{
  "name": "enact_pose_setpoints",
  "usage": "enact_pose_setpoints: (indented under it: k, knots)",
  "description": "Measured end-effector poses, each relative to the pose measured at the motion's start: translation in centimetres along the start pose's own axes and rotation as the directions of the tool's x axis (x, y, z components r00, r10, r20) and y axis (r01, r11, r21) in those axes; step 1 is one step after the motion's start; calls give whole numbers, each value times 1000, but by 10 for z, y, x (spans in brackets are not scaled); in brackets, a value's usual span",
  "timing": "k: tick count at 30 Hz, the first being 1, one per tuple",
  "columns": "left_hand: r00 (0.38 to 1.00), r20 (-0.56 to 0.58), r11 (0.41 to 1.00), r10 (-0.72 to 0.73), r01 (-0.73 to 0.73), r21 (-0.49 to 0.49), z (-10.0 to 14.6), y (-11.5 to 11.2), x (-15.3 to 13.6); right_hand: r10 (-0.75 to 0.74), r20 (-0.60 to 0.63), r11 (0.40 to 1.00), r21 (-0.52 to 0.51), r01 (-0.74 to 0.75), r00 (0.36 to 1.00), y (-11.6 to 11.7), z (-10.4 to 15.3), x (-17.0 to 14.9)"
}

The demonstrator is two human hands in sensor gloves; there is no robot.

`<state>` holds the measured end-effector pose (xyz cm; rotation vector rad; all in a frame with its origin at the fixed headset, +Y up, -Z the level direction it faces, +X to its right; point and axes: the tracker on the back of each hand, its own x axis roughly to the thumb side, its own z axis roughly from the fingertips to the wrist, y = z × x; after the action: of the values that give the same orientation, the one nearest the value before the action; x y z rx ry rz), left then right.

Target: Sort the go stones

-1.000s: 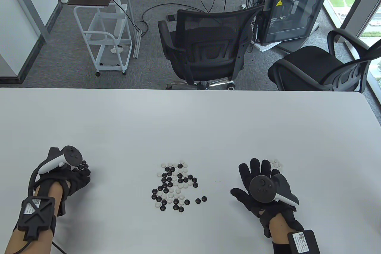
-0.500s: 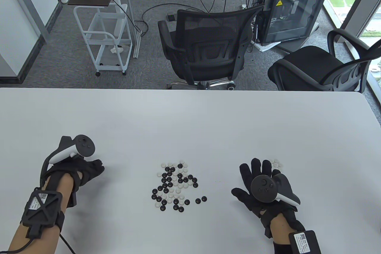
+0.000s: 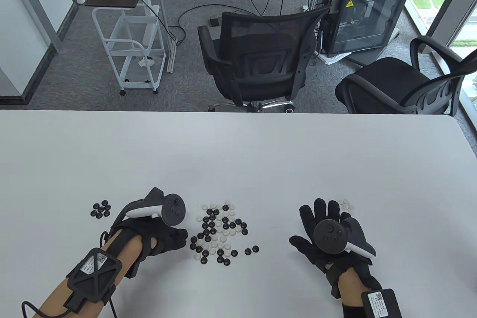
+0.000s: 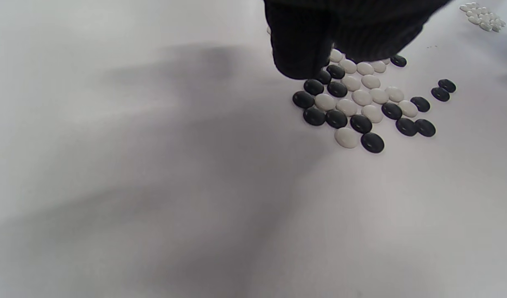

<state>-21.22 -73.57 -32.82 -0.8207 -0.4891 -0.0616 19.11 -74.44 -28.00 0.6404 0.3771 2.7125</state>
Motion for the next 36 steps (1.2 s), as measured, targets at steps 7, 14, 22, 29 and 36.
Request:
enact_pose_setpoints:
  k: [7, 14, 22, 29, 36]
  knots:
    - [1000, 26, 1000, -15, 16, -21, -20, -10, 7, -2, -2, 1000, 1, 2, 1000, 0, 1, -1]
    - [1000, -14, 999, -20, 20, -41, -25, -17, -1, -2, -8, 1000, 9, 2, 1000, 0, 1, -1]
    - [931, -324, 985, 169, -170, 24, -19, 5, -94, 0, -10, 1000, 20, 0, 1000, 1, 0, -1]
    - [779, -467, 904, 419, -405, 137, -4, 3, -169, 2, -5, 1000, 12, -2, 1000, 0, 0, 0]
    - [713, -536, 885, 451, -433, 169, 10, -5, -196, -3, -18, 1000, 27, 4, 1000, 2, -2, -4]
